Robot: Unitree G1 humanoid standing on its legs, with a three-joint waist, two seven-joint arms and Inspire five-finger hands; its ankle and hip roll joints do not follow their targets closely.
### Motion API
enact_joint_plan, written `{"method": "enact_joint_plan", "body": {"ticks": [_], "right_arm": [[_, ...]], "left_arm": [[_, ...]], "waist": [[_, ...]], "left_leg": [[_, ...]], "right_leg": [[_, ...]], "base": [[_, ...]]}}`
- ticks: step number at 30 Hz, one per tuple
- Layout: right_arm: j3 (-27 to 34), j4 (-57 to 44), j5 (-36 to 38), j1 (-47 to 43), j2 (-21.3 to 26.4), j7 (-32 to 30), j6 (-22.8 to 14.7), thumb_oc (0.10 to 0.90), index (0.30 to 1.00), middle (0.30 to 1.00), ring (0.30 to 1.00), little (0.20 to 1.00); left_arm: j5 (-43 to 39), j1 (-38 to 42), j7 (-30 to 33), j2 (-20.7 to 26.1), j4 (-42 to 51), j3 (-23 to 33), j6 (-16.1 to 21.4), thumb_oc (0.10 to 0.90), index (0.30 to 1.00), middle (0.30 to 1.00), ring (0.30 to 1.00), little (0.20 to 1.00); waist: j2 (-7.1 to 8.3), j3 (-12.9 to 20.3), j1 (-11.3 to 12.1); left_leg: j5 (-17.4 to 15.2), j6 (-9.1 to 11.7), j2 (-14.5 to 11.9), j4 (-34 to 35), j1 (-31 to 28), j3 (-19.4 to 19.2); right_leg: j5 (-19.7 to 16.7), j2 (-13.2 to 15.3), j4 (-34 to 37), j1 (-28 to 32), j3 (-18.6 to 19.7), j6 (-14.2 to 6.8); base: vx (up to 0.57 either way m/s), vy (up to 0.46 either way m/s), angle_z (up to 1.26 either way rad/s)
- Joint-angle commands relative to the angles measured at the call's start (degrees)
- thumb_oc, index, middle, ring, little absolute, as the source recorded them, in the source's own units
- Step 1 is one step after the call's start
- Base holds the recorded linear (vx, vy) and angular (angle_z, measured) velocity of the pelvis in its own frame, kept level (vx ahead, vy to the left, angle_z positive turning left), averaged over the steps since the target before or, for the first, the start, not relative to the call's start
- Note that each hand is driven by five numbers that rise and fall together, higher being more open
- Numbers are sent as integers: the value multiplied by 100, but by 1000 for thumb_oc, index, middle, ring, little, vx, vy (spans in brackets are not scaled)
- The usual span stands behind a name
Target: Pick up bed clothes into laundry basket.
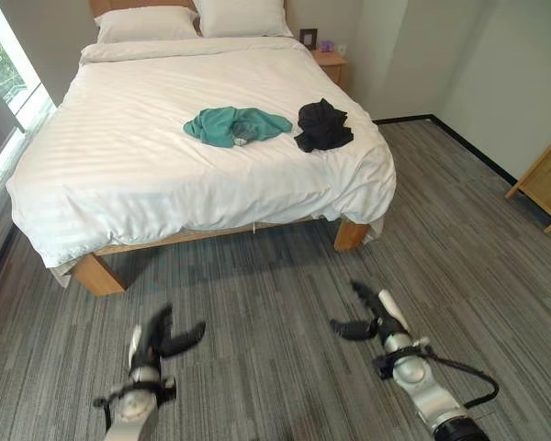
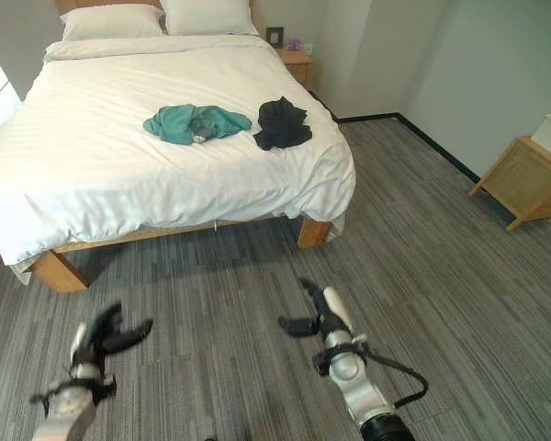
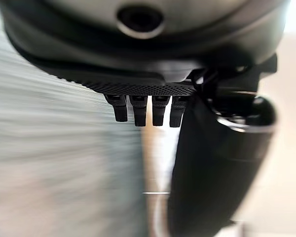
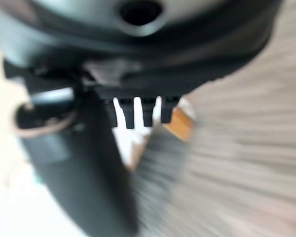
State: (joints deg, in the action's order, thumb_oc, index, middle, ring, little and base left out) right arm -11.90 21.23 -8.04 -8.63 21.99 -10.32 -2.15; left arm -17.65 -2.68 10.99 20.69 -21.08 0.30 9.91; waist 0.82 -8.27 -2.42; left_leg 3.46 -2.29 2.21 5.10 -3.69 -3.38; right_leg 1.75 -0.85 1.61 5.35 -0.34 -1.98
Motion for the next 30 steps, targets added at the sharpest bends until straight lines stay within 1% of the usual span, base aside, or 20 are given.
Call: {"method": "enact_joint_plan", "body": {"ticks": [1,5,8,9,10,13,15,16,17,19,20,22,23,24,25,26,27,28,29,30], "right_arm": [[71,-496,-60,-174,78,-213,-453,800,900,900,900,900],[78,-872,-141,-97,-46,-127,-464,800,900,900,900,900],[22,-878,-181,-118,-140,-123,-453,800,900,900,900,900],[1,-867,-214,-134,-152,-108,-426,800,900,900,900,900],[-34,-818,-262,-190,-134,-120,-368,800,900,900,900,900],[-23,-798,-249,-190,-140,-140,-348,800,900,900,900,900],[-9,-781,-267,-203,-93,-144,-322,800,900,900,900,900],[-7,-795,-220,-210,-55,-110,-326,800,900,900,900,900],[-11,-780,-189,-225,-35,-116,-326,800,900,900,900,900],[-13,-774,-187,-230,-33,-117,-328,800,900,900,900,900],[-47,-656,-126,-350,-1,-157,-319,800,900,900,900,900],[-70,-704,-184,-314,80,-173,-337,800,900,900,900,900],[-71,-710,-185,-302,85,-173,-335,800,900,900,900,900],[-66,-756,-238,-187,167,-126,-342,800,900,900,900,900],[-66,-766,-238,-174,177,-124,-339,800,900,900,900,900],[-74,-791,-224,-132,193,-92,-339,800,900,900,900,900],[-79,-817,-179,-107,224,-64,-348,800,900,900,900,900],[-90,-779,-123,-150,284,-75,-352,800,900,900,900,900],[-90,-779,-123,-150,285,-76,-352,800,900,900,900,900],[-83,-796,-94,-219,322,-128,-328,800,900,900,900,900]], "left_arm": [[-19,115,139,195,207,227,434,800,900,900,900,900],[17,-42,27,79,657,246,335,800,900,900,900,900],[118,-66,34,61,815,231,271,800,900,900,900,900],[120,-73,46,53,862,246,247,800,900,900,900,900],[134,-24,118,34,852,211,216,800,900,900,900,900],[122,9,179,-10,793,138,207,800,900,900,900,900],[82,38,158,-44,762,77,205,800,900,900,900,900],[16,77,118,-37,797,38,215,800,900,900,900,900],[0,122,112,-16,802,9,218,800,900,900,900,900],[-3,126,111,-16,797,9,220,800,900,900,900,900],[50,361,141,49,740,-92,225,800,900,900,900,900],[69,396,114,-14,760,-214,276,800,900,900,900,900],[69,388,115,-19,760,-218,278,800,900,900,900,900],[56,338,87,-97,827,-275,283,800,900,900,900,900],[57,329,88,-105,831,-278,283,800,900,900,900,900],[44,297,76,-123,868,-304,294,800,900,900,900,900],[14,246,54,-141,909,-314,303,800,900,900,900,900],[-54,244,38,-97,1005,-291,312,800,900,900,900,900],[-54,243,38,-98,1005,-291,312,800,900,900,900,900],[-83,289,43,-75,1028,-307,323,800,900,900,900,900]], "waist": [[156,43,-55],[200,-34,46],[214,-147,147],[243,-221,149],[181,-412,93],[65,-520,21],[60,-550,-106],[180,-545,-228],[207,-560,-317],[170,-590,-342],[213,-564,-555],[229,-428,-747],[214,-435,-752],[151,-330,-895],[132,-325,-903],[77,-295,-942],[61,-303,-965],[180,-367,-875],[171,-364,-877],[338,-453,-757]], "left_leg": [[-435,346,-101,-22,-129,33],[-473,261,-83,-46,-117,32],[-524,194,-80,-60,-147,31],[-570,165,-46,-64,-213,9],[-578,122,-93,-79,-306,30],[-648,141,-218,-85,-425,29],[-775,183,-218,-66,-575,73],[-931,255,-103,-23,-761,149],[-1036,287,-90,-13,-887,222],[-1060,294,-136,-12,-927,248],[-1386,370,-139,-10,-1292,404],[-1754,383,-125,-10,-1716,572],[-1764,383,-142,-10,-1735,577],[-1692,506,-221,-422,-1800,640],[-1715,513,-237,-452,-1787,645],[-1463,661,-272,-934,-1729,603],[-1037,880,-263,-1648,-1479,575],[6,1345,-279,-3670,-623,463],[-5,1347,-288,-3682,-614,464],[240,1405,-86,-4636,-206,466]], "right_leg": [[-180,391,41,-124,537,-392],[-130,407,-232,-243,510,-437],[-114,430,-985,-544,370,-587],[-402,525,-1560,-820,321,-776],[-940,509,-2434,-1271,275,-1023],[-766,621,-2825,-1679,29,-892],[-608,743,-2460,-1904,-247,-749],[-596,731,-1516,-2042,-391,-698],[-667,702,-991,-2021,-474,-704],[-696,668,-896,-1923,-524,-700],[-1010,549,-1,-2240,-742,-794],[-1123,504,128,-2215,-825,-727],[-1121,492,140,-2188,-839,-727],[-1233,437,16,-2046,-713,-576],[-1228,427,16,-2041,-726,-572],[-1231,409,-42,-1935,-734,-510],[-1242,413,-71,-1783,-750,-420],[-1087,456,-10,-1352,-774,-170],[-1087,448,-10,-1356,-778,-169],[-1022,500,47,-1141,-683,-36]], "base": [[0,0,0],[0,0,0],[-16,31,-7],[8,70,-7],[-5,54,-8],[97,44,9],[322,-19,36],[452,-62,22],[361,-60,11],[282,-38,30],[572,-85,61],[703,-111,76],[708,-138,93],[372,-83,77],[551,-137,43],[295,-118,1],[536,-270,-7],[354,-216,7],[382,-256,1],[396,-237,-37]]}}
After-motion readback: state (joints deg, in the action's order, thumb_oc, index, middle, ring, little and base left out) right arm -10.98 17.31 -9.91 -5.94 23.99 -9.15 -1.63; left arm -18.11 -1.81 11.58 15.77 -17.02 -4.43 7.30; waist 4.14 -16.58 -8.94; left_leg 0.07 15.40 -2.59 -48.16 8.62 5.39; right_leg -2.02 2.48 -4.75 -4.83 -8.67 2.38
